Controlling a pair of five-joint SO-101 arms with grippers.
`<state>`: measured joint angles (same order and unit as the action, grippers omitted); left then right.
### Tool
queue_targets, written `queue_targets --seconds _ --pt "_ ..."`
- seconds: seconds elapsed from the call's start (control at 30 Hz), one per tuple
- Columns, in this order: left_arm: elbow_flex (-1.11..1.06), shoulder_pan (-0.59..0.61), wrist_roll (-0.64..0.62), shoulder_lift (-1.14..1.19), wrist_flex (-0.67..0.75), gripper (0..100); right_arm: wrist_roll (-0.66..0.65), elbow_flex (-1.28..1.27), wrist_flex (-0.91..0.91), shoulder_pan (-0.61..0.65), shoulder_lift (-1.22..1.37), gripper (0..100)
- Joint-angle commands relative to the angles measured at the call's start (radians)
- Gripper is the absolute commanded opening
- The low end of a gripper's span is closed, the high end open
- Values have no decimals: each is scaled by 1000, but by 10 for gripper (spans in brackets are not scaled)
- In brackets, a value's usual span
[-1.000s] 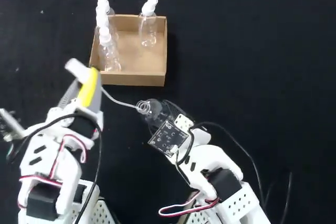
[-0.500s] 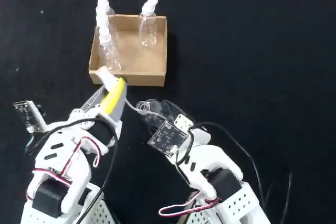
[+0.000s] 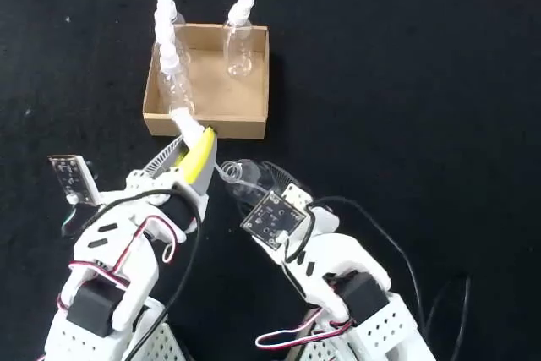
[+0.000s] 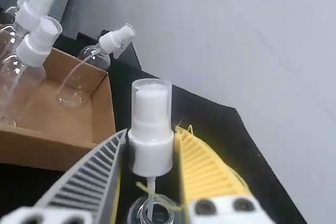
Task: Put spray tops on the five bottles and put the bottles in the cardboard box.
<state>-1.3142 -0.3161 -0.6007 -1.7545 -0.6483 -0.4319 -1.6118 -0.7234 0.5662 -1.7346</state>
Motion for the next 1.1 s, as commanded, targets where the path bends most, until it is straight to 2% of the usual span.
queue_targets --seconds 0.0,0.2,0.3,0.53,0.7,0.9,1.07 --pt "13 -7 91 -9 25 30 18 30 29 11 -21 34" --pt "13 -8 104 -9 25 31 18 28 29 11 -21 34" --pt "13 -28 104 -9 15 87 20 28 29 12 -21 35" --pt "120 -97 104 -5 -164 150 97 19 58 64 -21 35" --pt "168 -88 104 -8 -226 195 97 19 61 64 -21 35" --pt "217 -82 104 -8 -229 198 97 19 61 64 -21 35" --pt "257 8 104 -8 -221 199 97 19 63 64 -21 35"
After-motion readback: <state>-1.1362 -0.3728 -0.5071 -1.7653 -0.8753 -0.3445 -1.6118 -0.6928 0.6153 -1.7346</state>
